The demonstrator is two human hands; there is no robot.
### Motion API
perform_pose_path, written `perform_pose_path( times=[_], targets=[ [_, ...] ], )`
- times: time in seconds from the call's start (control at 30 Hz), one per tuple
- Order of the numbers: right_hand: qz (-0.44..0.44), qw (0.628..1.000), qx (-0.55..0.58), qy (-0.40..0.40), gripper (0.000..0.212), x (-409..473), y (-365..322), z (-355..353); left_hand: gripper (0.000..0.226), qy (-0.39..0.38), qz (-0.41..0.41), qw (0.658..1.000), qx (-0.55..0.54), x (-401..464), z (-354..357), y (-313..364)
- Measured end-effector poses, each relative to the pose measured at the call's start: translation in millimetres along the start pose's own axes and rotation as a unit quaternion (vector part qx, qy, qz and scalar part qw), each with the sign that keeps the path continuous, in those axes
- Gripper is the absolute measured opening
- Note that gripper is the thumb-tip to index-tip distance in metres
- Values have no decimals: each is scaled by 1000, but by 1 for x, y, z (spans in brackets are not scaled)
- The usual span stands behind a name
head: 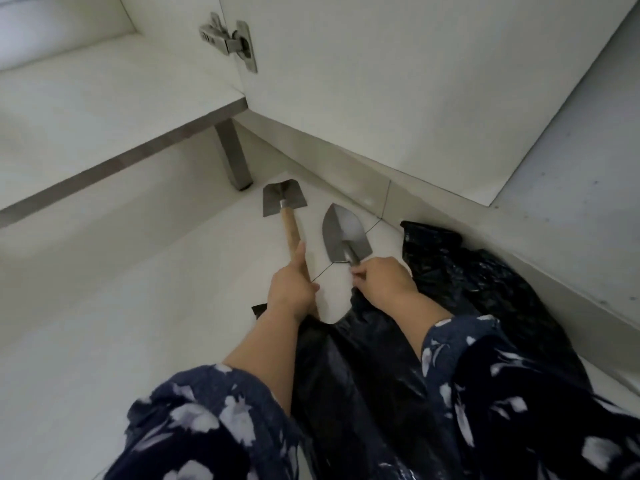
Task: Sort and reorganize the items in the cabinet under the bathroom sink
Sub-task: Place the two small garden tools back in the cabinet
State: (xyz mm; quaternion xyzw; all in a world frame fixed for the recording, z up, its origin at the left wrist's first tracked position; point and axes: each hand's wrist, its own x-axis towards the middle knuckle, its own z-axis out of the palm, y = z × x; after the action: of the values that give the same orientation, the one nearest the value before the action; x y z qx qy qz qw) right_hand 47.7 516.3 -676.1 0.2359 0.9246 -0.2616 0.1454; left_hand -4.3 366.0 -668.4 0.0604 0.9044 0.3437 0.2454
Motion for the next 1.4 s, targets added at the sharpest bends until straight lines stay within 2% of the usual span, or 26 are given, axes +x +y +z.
perform_pose_path(
  times=[0.1, 0.2, 0.37, 0.5, 0.63, 0.83, 1.03, 1.17, 1.4],
  targets=[
    [13, 998, -59, 5, 39, 6, -9, 3, 91, -16, 0, 999, -28, 6, -7, -7],
    [29, 998, -52, -30, 44, 9, -19, 3, 95, -29, -1, 999, -32, 2, -10, -13],
    [47, 995, 77, -45, 39, 13, -29, -9, 96, -35, -2, 998, -51, -10, -23, -19],
    [12, 973, 223, -65, 45, -4, -46, -22, 98, -31, 31, 996, -79, -18, -50, -13],
    [-10, 964, 256, -72, 47, -28, -67, -44, 98, -27, 66, 993, -95, -31, -78, -5],
    [-45, 938, 344, -13, 46, -52, -130, -88, 99, -29, 92, 985, -144, -49, -121, 7],
    [-47, 948, 312, -33, 44, -92, -183, -120, 94, -38, 106, 974, -196, -85, -172, 18],
    [-42, 968, 244, -34, 44, -118, -221, -149, 94, -21, 131, 971, -196, -106, -224, 18],
    [-124, 986, 108, -7, 46, -86, -295, -173, 93, 42, 125, 957, -258, -71, -294, 21]
  ],
)
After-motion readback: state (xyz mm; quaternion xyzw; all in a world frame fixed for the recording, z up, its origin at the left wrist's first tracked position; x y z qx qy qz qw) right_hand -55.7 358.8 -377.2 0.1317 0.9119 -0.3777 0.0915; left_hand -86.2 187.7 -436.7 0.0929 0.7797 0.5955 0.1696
